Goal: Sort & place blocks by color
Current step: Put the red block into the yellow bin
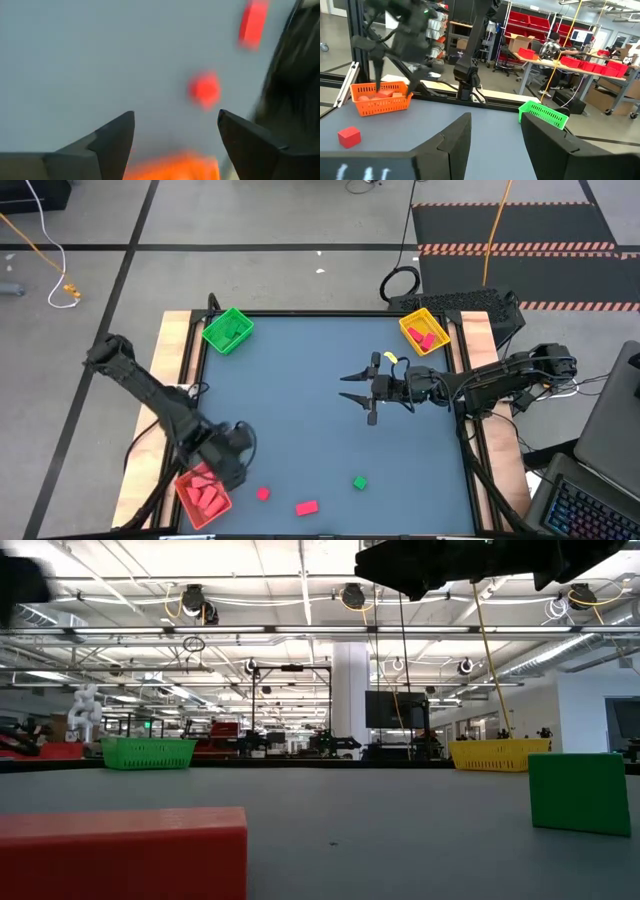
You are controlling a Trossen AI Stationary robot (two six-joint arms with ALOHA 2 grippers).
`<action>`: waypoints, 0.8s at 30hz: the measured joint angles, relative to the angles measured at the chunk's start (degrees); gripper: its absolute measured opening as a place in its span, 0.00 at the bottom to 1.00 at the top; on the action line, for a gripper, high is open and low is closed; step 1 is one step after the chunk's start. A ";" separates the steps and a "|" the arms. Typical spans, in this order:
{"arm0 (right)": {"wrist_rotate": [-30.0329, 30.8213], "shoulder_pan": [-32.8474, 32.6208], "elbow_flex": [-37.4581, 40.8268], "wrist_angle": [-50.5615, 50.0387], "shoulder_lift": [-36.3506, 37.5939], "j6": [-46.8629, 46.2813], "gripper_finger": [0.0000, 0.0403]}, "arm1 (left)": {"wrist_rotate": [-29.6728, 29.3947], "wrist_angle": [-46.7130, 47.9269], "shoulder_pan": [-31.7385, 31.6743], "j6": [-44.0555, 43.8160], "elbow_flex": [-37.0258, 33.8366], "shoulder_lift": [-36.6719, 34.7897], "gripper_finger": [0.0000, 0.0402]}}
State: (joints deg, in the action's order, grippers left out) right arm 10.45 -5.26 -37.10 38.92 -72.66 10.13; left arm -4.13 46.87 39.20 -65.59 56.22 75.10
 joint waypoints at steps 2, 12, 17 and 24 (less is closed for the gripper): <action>-0.02 0.00 0.00 0.01 0.00 0.00 0.42 | -7.25 -3.94 -3.07 8.67 -0.01 -1.43 0.68; 0.00 0.00 0.00 0.00 0.00 0.00 0.42 | -18.92 -38.57 -14.84 51.12 0.03 -3.33 0.58; -0.01 0.00 0.00 0.00 0.00 0.00 0.42 | -19.00 -45.07 -20.34 62.96 0.03 -3.31 0.53; -0.01 0.00 0.00 0.00 0.00 0.00 0.42 | -15.95 -50.34 -26.31 65.89 -0.92 -1.46 0.47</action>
State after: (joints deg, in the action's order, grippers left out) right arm 10.45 -5.26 -37.10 38.92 -72.66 10.13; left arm -20.08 -3.47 12.89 0.30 55.30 73.64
